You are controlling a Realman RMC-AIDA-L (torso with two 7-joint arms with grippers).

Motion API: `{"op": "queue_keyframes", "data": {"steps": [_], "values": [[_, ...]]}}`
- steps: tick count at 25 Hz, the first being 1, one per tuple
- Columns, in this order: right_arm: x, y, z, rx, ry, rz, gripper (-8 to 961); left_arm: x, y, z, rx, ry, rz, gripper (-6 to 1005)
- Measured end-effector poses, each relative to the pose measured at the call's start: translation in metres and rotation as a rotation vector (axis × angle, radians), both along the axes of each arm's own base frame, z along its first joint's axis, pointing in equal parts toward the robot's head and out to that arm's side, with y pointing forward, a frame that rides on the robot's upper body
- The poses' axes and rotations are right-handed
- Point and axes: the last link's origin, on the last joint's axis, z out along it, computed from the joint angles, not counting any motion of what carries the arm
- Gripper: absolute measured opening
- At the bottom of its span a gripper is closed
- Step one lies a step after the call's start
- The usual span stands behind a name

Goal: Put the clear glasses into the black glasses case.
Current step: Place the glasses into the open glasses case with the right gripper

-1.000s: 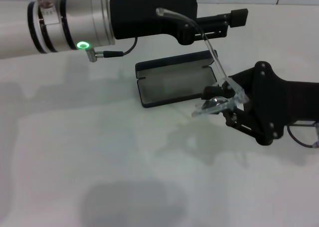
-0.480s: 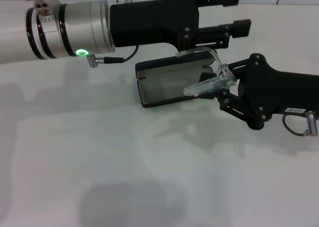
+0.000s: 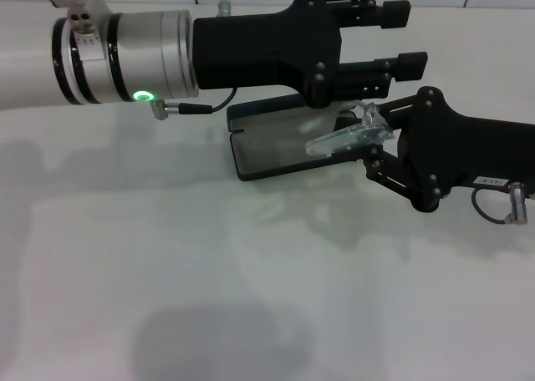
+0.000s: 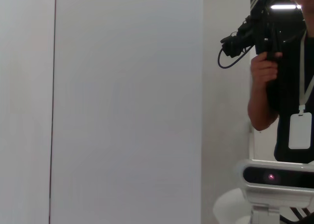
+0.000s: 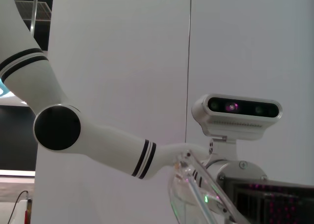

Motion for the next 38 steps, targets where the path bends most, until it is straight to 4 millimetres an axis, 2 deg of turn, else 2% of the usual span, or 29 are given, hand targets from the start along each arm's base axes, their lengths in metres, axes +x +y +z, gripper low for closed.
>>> {"op": "queue_keyframes", "data": {"steps": [6, 9, 11, 13, 16, 21, 28, 38], "values": [[0.014, 0.001, 0.0, 0.109, -0.076, 0.023, 140, -0.014, 0.012, 0.018, 0.112, -0.089, 0.118, 638], [0.026, 0.008, 0.003, 0.226, -0.171, -0.008, 140, -0.03, 0.023, 0.03, 0.212, -0.109, 0.21, 638], [0.036, 0.018, 0.001, 0.324, -0.27, -0.055, 141, -0.034, 0.025, 0.031, 0.234, -0.106, 0.231, 638], [0.04, 0.027, -0.003, 0.384, -0.344, -0.084, 142, -0.046, 0.031, 0.03, 0.283, -0.087, 0.295, 638], [0.038, 0.036, -0.01, 0.438, -0.42, -0.096, 142, -0.051, 0.032, 0.026, 0.292, -0.074, 0.317, 638], [0.03, 0.051, -0.034, 0.517, -0.552, -0.107, 144, -0.053, 0.032, 0.023, 0.293, -0.069, 0.322, 638], [0.008, 0.053, -0.073, 0.609, -0.706, -0.046, 146, -0.057, 0.038, 0.022, 0.327, -0.04, 0.341, 638], [-0.012, 0.061, -0.091, 0.635, -0.746, -0.016, 149, -0.053, 0.041, 0.021, 0.358, -0.015, 0.311, 638]]}}
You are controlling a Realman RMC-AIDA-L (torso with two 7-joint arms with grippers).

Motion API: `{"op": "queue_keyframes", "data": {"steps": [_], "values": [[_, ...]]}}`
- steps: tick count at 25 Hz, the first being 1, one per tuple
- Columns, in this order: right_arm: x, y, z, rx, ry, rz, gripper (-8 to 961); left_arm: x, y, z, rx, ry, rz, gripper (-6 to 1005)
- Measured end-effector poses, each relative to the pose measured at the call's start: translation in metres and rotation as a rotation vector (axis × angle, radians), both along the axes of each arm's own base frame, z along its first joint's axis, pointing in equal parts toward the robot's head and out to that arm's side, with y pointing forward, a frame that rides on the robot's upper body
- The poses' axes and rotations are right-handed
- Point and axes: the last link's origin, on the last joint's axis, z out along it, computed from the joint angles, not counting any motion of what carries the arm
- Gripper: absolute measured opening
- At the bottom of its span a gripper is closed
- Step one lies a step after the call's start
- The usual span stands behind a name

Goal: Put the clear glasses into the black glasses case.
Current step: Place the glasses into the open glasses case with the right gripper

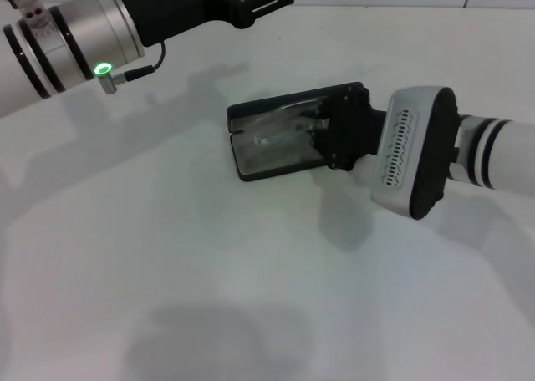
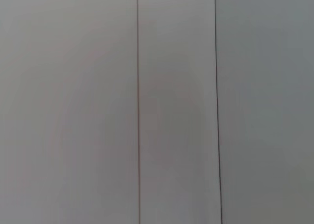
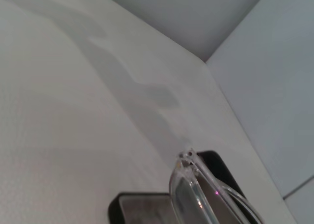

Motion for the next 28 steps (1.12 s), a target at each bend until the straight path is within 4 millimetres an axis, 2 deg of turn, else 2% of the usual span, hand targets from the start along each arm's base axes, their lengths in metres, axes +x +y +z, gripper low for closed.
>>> {"op": "queue_keyframes", "data": {"steps": [17, 28], "values": [[-0.002, 0.009, -0.013, 0.013, -0.047, -0.06, 154, 0.009, 0.007, -0.004, 0.004, 0.031, -0.011, 638], [0.002, -0.001, -0.012, 0.005, -0.029, -0.063, 307, 0.009, 0.01, -0.004, 0.01, 0.037, 0.001, 638]]}}
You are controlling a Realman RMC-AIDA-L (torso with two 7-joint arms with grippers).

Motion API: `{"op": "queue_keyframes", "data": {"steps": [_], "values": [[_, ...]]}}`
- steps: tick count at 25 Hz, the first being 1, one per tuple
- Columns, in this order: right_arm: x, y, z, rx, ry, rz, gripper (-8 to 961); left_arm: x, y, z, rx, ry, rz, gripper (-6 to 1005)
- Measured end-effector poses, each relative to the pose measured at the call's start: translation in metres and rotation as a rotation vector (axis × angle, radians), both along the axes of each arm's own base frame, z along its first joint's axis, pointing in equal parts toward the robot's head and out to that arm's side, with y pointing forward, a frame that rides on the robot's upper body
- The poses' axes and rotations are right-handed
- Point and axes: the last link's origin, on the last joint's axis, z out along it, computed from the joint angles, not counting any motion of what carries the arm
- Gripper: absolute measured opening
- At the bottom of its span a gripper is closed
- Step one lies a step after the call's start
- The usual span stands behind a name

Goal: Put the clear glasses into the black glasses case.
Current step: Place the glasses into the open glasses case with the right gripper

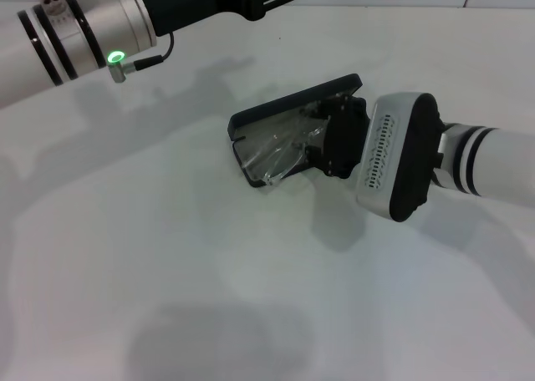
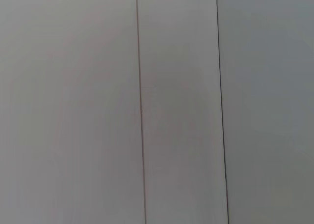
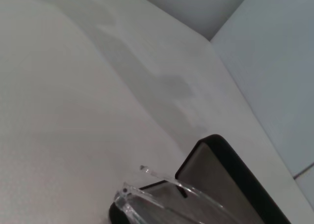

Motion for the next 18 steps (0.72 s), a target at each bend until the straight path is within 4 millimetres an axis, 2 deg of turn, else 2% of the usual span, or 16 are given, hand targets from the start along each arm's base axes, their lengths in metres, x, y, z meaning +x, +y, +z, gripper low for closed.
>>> {"op": "queue_keyframes", "data": {"steps": [1, 3, 9, 18], "values": [[0.0, -0.001, 0.001, 0.001, 0.005, 0.001, 321, 0.0, 0.0, 0.0, 0.001, 0.0, 0.002, 638], [0.001, -0.003, 0.001, 0.002, 0.009, 0.0, 427, -0.002, -0.001, 0.001, 0.002, -0.001, 0.006, 638], [0.01, -0.01, 0.003, 0.01, 0.005, -0.014, 454, -0.003, 0.0, 0.0, 0.001, -0.001, 0.012, 638], [0.02, -0.006, 0.013, 0.031, 0.09, -0.145, 494, -0.004, 0.0, 0.0, 0.002, 0.0, 0.017, 638]]}}
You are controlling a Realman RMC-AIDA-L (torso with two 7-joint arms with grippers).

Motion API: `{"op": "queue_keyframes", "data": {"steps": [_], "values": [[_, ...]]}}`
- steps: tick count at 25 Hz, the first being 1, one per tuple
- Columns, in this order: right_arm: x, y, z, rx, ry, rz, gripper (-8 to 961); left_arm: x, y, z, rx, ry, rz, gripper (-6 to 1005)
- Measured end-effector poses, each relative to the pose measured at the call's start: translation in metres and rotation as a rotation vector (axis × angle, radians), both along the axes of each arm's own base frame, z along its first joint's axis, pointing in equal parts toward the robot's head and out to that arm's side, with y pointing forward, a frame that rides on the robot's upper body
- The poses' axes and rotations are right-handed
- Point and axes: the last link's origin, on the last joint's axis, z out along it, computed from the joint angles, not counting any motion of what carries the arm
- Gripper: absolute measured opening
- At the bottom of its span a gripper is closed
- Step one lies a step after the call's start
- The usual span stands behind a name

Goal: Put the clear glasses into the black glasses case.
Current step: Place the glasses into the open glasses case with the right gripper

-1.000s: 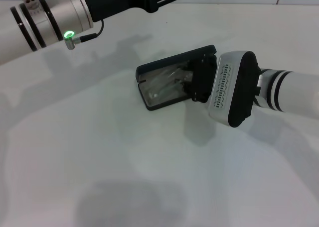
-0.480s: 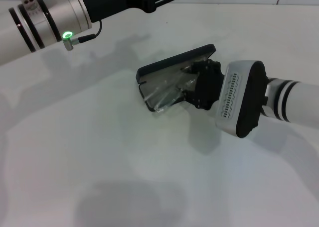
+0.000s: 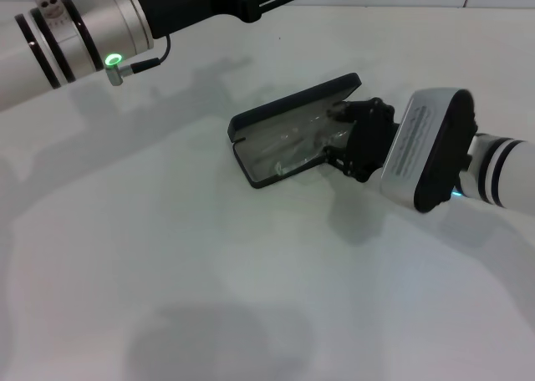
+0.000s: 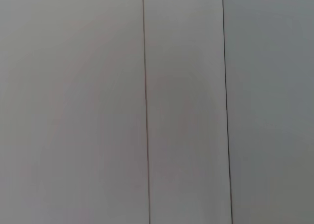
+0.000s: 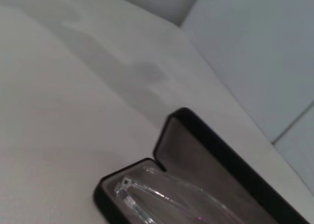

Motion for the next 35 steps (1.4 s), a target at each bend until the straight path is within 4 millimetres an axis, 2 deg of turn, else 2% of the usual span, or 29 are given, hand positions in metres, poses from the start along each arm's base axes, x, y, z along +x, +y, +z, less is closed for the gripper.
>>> {"op": "queue_keyframes", "data": {"steps": [7, 17, 20, 28, 32, 35], "values": [[0.004, 0.0, 0.006, 0.013, 0.08, -0.092, 525, 0.0, -0.001, -0.001, -0.006, -0.002, 0.003, 638], [0.007, -0.007, 0.006, -0.022, 0.122, -0.129, 569, 0.003, -0.002, -0.006, -0.022, 0.011, -0.013, 638], [0.008, -0.008, 0.01, -0.024, 0.145, -0.137, 788, 0.002, -0.003, -0.005, -0.022, 0.01, -0.01, 638], [0.017, -0.012, 0.051, -0.227, 0.3, -0.22, 818, 0.006, -0.001, -0.006, -0.023, 0.013, -0.021, 639], [0.03, -0.008, 0.061, -0.253, 0.275, -0.322, 828, 0.013, 0.002, -0.006, -0.024, 0.013, -0.038, 639], [0.03, -0.005, 0.062, -0.253, 0.276, -0.345, 823, 0.015, 0.003, -0.006, -0.02, 0.011, -0.045, 639]]}}
